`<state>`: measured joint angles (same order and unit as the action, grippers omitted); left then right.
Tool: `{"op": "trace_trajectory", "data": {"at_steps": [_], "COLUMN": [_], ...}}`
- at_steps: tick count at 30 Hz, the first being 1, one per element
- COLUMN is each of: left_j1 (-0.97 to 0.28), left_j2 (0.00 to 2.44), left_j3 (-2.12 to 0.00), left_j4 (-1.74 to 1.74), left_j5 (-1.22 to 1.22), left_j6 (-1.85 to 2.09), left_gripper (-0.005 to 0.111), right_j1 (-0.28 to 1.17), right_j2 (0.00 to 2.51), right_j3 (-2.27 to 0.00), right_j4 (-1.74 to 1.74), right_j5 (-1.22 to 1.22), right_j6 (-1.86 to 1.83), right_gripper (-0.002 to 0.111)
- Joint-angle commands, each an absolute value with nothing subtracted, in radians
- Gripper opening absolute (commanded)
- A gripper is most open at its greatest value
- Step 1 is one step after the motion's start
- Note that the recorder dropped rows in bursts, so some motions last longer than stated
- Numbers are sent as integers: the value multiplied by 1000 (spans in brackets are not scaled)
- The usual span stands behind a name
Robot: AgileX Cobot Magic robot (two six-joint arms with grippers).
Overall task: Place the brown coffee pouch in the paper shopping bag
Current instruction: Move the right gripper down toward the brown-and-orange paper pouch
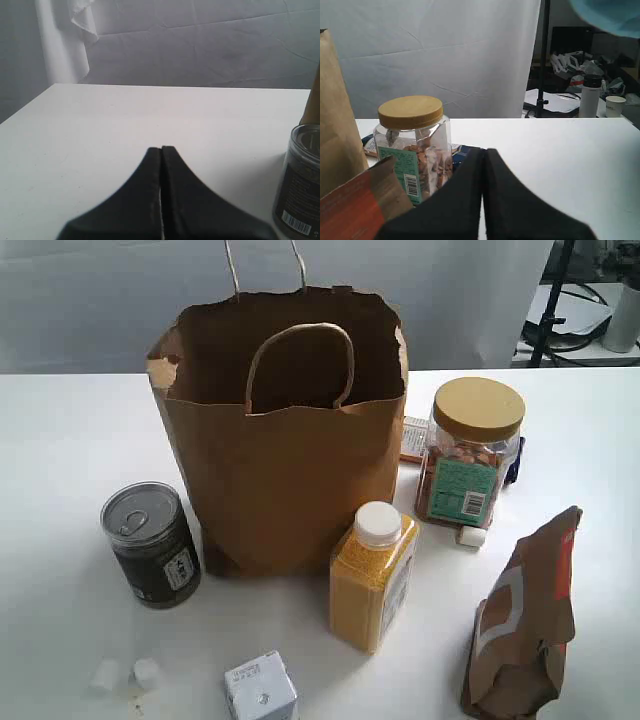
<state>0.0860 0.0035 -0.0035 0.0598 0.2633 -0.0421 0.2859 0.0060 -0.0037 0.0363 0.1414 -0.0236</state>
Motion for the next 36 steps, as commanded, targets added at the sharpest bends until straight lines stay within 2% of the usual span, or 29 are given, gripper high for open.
{"op": "trace_trajectory", "data": {"at_steps": [1,10,15,20,29,36], "left_j1": [90,90,90,90,90,90], "left_j2": [0,0,0,0,0,0], "left_j3": [0,0,0,0,0,0], "left_j4": [64,64,64,64,64,64], "left_j5": [259,259,259,259,259,259], "left_j6": [-46,-46,-46,-46,-46,-46], "left_gripper": [0,0,0,0,0,0], "right_j1": [279,279,281,281,281,281], "right_j2": [0,0,0,0,216,375], "right_j3": [0,0,-2,-162,-542,-619], "right_j4": [38,51,266,291,313,448], "right_j5": [130,75,-8,-20,240,249], "right_j6": [-30,-16,33,33,30,30], "right_gripper": [0,0,0,0,0,0]}}
